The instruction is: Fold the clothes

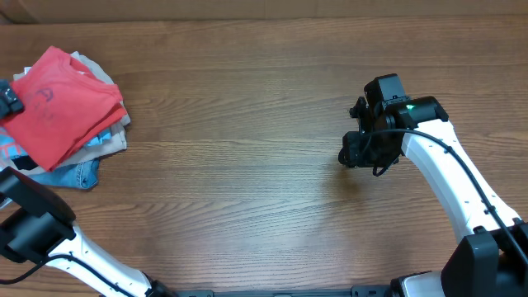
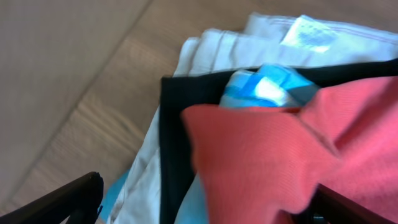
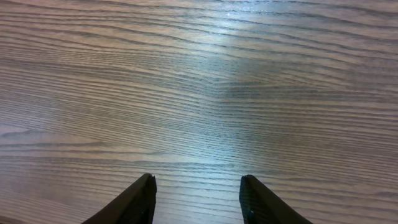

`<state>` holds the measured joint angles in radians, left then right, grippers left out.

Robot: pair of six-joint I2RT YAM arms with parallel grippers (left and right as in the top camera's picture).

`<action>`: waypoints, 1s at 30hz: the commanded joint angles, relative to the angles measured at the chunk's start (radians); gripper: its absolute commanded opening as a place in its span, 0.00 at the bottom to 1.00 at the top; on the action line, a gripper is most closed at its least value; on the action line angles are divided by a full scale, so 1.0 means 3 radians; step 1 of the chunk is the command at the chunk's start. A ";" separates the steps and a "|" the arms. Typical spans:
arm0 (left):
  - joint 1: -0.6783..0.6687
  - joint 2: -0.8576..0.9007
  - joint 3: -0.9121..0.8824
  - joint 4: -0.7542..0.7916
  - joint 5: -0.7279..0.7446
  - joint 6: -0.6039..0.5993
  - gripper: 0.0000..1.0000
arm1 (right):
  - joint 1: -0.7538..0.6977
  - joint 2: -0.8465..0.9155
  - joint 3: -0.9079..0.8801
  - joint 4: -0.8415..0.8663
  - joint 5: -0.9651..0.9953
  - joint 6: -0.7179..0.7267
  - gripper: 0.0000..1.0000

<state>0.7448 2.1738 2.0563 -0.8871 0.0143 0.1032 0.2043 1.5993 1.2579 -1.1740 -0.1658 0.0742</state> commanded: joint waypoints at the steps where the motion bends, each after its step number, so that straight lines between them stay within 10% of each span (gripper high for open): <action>1: 0.0093 0.0046 0.0107 -0.0097 -0.0070 -0.0247 1.00 | -0.0009 -0.0095 0.0069 0.0004 0.0095 -0.0009 0.47; 19: 0.0178 -0.0225 0.0376 -0.0277 0.0441 -0.0359 1.00 | -0.0009 -0.0095 0.0069 -0.0020 0.0126 -0.0008 0.48; 25: 0.0174 -0.0464 0.0601 -0.0514 0.1419 -0.0359 1.00 | -0.0009 -0.0095 0.0069 -0.0020 0.0126 -0.0008 0.48; 26: 0.0169 -0.0479 0.0601 -0.0535 0.1595 -0.0357 0.92 | -0.0009 -0.0095 0.0069 -0.0020 0.0126 -0.0006 0.48; 29: 0.0141 -0.0472 0.0572 -0.0642 0.1705 -0.0357 0.19 | -0.0009 -0.0095 0.0069 -0.0022 0.0125 -0.0006 0.48; 30: 0.0131 -0.0464 0.0533 -0.0687 0.1609 -0.0357 0.09 | -0.0009 -0.0095 0.0069 -0.0022 0.0126 -0.0006 0.47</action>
<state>0.7868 2.0457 2.2173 -1.0706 0.4126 -0.0013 0.2043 1.5993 1.2575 -1.1816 -0.1375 0.0746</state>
